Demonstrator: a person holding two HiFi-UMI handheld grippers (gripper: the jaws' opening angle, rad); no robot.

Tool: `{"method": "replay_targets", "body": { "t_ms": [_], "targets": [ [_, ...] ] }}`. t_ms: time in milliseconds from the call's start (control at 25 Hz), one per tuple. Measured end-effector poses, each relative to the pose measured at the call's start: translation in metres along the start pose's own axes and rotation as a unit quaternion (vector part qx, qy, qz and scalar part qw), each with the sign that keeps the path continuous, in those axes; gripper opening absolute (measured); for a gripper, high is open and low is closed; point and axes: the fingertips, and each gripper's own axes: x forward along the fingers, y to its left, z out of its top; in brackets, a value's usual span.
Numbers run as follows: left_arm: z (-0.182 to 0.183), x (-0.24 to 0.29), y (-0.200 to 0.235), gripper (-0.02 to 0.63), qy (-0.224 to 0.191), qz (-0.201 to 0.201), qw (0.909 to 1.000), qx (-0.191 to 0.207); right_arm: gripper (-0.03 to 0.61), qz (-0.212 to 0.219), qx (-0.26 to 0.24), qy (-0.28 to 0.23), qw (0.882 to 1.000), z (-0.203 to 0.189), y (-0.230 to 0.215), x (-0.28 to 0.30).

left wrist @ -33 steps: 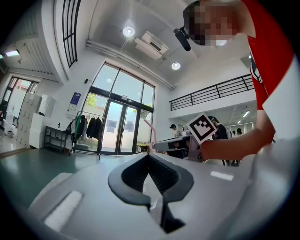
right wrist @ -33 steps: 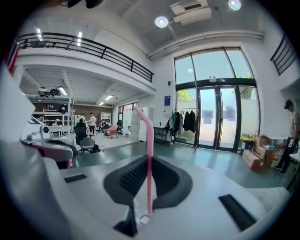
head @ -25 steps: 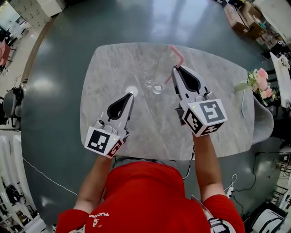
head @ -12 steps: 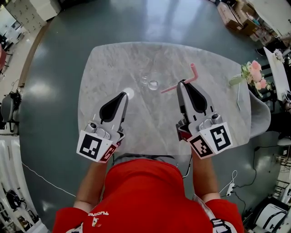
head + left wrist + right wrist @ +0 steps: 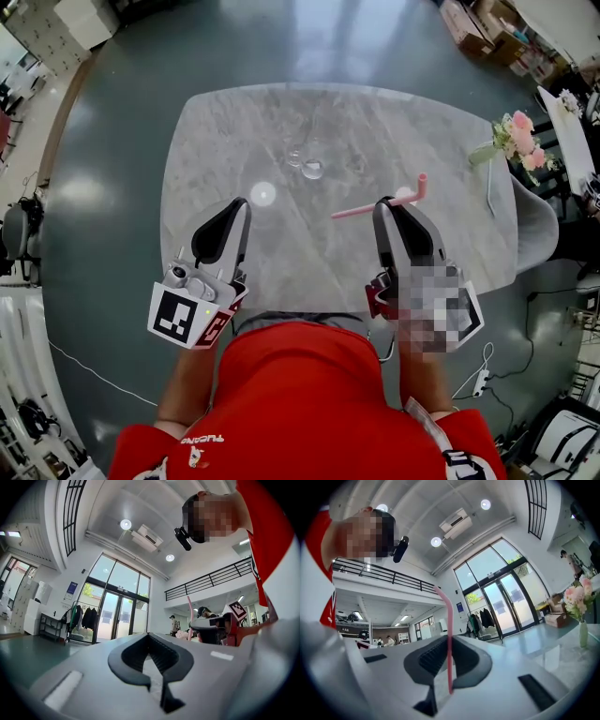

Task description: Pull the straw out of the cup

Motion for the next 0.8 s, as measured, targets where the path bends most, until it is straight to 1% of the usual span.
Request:
{"method": "replay_targets", "body": {
  "t_ms": [440, 800],
  "targets": [
    [0.002, 0.005, -0.010, 0.005, -0.003, -0.010, 0.9999, 0.003, 0.021, -0.015, -0.002, -0.002, 1.000, 0.000, -0.007, -0.018],
    [0.004, 0.004, -0.008, 0.005, -0.003, -0.006, 1.0000, 0.005, 0.021, -0.018, 0.000, 0.001, 1.000, -0.002, -0.010, -0.018]
  ]
}}
